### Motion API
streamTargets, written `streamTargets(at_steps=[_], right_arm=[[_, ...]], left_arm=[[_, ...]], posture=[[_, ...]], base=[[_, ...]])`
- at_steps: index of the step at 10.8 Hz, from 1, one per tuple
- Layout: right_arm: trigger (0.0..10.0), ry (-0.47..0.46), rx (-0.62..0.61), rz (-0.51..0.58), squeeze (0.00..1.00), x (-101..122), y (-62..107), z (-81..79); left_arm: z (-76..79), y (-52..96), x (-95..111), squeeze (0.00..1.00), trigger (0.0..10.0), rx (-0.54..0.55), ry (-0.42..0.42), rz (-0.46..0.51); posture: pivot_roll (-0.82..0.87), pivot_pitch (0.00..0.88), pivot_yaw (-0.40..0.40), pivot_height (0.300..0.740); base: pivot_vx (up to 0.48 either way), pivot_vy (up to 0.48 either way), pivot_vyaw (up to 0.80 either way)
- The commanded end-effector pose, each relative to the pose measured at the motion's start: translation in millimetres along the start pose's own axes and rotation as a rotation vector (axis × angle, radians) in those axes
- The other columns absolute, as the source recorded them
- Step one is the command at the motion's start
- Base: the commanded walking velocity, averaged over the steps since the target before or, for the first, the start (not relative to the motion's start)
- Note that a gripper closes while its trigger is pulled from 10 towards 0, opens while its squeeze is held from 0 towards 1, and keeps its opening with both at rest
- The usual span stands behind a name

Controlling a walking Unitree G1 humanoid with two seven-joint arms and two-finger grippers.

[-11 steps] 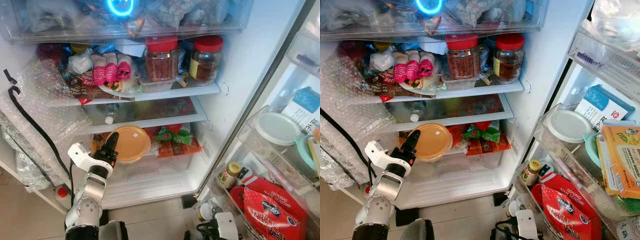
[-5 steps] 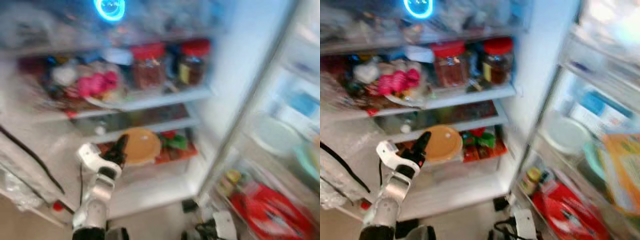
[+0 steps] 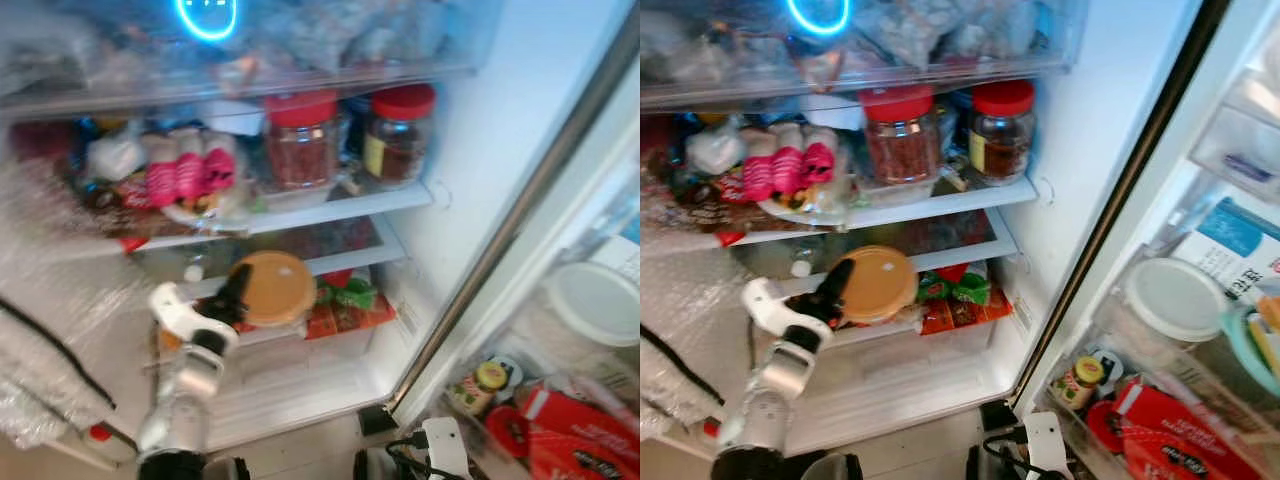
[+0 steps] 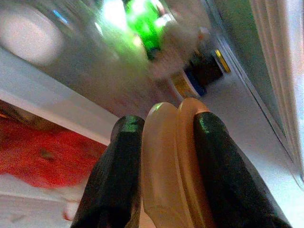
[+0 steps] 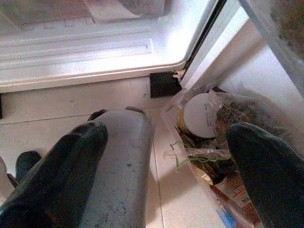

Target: Restocking fridge

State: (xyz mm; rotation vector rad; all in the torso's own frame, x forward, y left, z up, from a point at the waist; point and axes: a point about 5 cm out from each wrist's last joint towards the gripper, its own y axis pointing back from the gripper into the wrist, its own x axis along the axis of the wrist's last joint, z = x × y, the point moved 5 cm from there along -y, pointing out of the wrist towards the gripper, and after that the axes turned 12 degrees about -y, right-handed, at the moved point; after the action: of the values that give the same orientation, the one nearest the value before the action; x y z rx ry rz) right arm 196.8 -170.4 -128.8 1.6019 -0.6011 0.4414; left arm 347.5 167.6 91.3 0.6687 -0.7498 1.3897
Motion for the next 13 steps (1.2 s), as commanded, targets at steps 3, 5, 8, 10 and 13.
streamTargets(at_steps=[3, 5, 8, 10, 13], right_arm=[[10.0, -0.007, -0.014, -0.172, 0.00, -52.1, 12.0, 2.9], [10.0, -0.007, -0.013, -0.172, 0.00, -52.3, 12.0, 2.6], [10.0, -0.008, -0.014, -0.174, 0.00, -52.6, 12.1, 2.8], [10.0, -0.010, -0.014, -0.174, 0.00, -53.3, 12.4, 3.0], [10.0, -0.015, -0.019, -0.175, 0.00, -54.7, 13.1, 3.8]], left_arm=[[1.4, -5.1, 7.1, 0.00, 10.0, 0.003, -0.014, 0.032], [0.8, -14.6, 8.4, 0.00, 10.0, 0.008, -0.019, 0.040], [-5.3, -28.6, 10.7, 0.00, 10.0, 0.047, -0.022, 0.056], [-7.8, -40.1, 7.9, 0.00, 10.0, 0.069, -0.012, 0.053], [-6.3, -59.7, 19.3, 0.00, 10.0, 0.114, -0.027, 0.076]], posture=[[-0.16, 0.061, -0.008, 0.631], [-0.17, 0.060, -0.007, 0.631], [-0.17, 0.065, -0.010, 0.631], [-0.19, 0.072, -0.009, 0.631], [-0.19, 0.082, -0.011, 0.631]], base=[[0.000, 0.000, 0.00], [0.000, 0.000, 0.00], [0.000, 0.000, 0.00], [0.000, 0.000, 0.00], [0.000, 0.000, 0.00]])
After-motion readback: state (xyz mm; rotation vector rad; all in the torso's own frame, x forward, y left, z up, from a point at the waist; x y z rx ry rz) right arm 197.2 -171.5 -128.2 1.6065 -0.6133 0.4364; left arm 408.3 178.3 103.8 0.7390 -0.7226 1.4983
